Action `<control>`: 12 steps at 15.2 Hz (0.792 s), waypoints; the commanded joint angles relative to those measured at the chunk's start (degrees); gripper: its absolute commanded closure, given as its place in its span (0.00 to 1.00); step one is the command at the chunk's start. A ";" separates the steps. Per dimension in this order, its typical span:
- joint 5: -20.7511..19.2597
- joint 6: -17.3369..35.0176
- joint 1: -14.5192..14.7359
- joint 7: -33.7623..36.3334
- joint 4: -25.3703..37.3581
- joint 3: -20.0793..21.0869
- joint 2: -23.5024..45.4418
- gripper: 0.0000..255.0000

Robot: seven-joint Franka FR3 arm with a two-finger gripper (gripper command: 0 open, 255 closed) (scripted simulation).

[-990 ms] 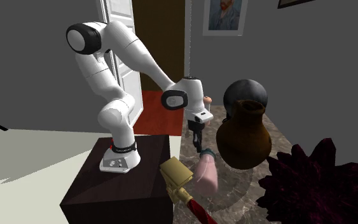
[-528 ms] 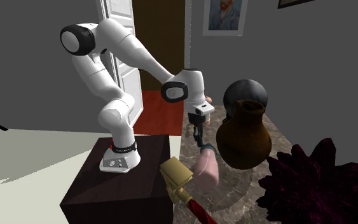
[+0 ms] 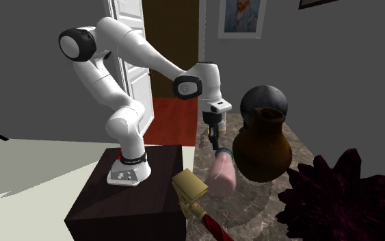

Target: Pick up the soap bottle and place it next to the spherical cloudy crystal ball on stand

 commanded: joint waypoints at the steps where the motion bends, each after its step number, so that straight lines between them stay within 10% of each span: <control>1: 0.24 -1.85 0.11 -0.22 0.92 0.10 -0.93 1.00; 12: 1.42 -11.42 0.59 -1.37 7.25 0.64 -4.22 1.00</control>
